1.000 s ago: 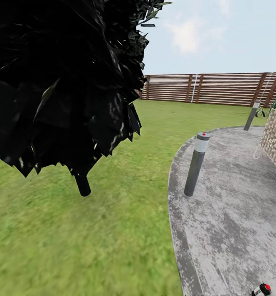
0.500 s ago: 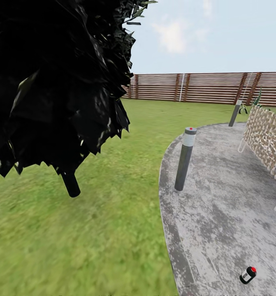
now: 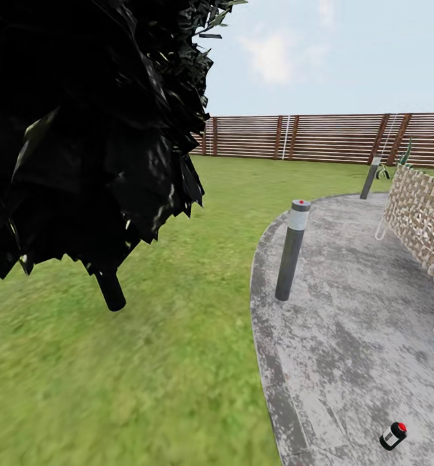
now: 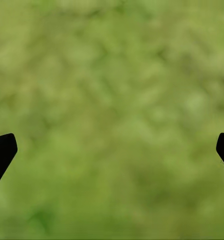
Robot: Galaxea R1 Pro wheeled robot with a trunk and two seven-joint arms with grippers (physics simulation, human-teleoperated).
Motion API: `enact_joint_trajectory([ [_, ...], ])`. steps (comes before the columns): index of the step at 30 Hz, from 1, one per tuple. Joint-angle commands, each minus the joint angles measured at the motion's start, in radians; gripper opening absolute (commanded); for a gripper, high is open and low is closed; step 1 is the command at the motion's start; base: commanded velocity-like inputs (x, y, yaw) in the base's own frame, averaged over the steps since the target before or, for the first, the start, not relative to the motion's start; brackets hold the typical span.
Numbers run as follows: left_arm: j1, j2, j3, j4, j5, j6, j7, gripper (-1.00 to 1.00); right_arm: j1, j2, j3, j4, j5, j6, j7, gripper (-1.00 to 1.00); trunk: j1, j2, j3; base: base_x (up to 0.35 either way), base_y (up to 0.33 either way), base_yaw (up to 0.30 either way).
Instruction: Pick up the pesticide atomizer in the garden and spray insectifuge to fully cover both potted plants in the garden.
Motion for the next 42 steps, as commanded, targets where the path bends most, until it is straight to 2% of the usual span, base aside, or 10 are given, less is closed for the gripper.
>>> enact_joint_trajectory([
  [1,-0.001,0.000,0.002,0.001,0.000,-0.003,0.000,1.00,-0.001,0.000,-0.001,0.000,0.001,-0.003,0.001,1.00,0.000,0.000,-0.001,0.256,0.084,0.000],
  [8,-0.001,0.000,0.002,0.001,0.002,-0.003,0.000,1.00,0.000,0.001,-0.001,0.000,0.001,-0.003,0.002,1.00,0.000,0.000,-0.001,0.276,0.197,-0.034],
  [19,0.000,-0.001,0.001,0.002,0.000,-0.003,-0.001,1.00,-0.001,0.001,0.000,0.003,0.001,-0.003,-0.002,1.00,0.000,0.000,0.004,0.201,0.280,-0.257],
  [25,0.000,0.000,-0.001,0.001,-0.001,-0.004,-0.002,1.00,-0.001,0.000,-0.003,0.001,0.001,-0.001,0.002,1.00,0.000,0.000,0.007,0.051,0.080,-0.283],
  [26,-0.003,-0.001,-0.003,0.000,-0.001,-0.004,-0.002,1.00,-0.001,-0.007,-0.004,-0.002,0.000,-0.001,0.002,1.00,0.000,0.000,0.008,0.008,0.012,-0.292],
  [29,-0.051,-0.004,-0.007,-0.009,-0.005,0.010,-0.007,1.00,-0.003,-0.028,-0.004,-0.044,-0.002,0.000,-0.001,1.00,0.000,0.000,0.008,0.003,0.005,-0.295],
  [32,-0.144,-0.001,-0.010,-0.001,-0.011,0.021,-0.011,1.00,-0.009,-0.033,-0.004,-0.133,-0.002,0.003,-0.003,1.00,0.000,0.000,0.009,0.001,0.001,-0.297],
  [33,-0.195,0.001,-0.011,0.006,-0.020,0.043,-0.012,1.00,-0.015,-0.034,-0.003,-0.193,-0.001,0.006,-0.003,1.00,0.000,0.000,0.009,0.000,0.001,-0.297],
  [35,-0.240,0.002,-0.011,0.012,-0.035,0.081,-0.013,1.00,-0.025,-0.035,-0.003,-0.255,-0.001,0.009,-0.004,1.00,0.000,0.000,0.009,0.000,0.000,-0.298],
  [42,-0.290,0.003,-0.012,0.015,-0.063,0.127,-0.015,1.00,-0.076,-0.040,-0.004,-0.314,0.002,0.015,-0.004,1.00,0.000,0.000,0.009,0.000,0.000,-0.299],
])
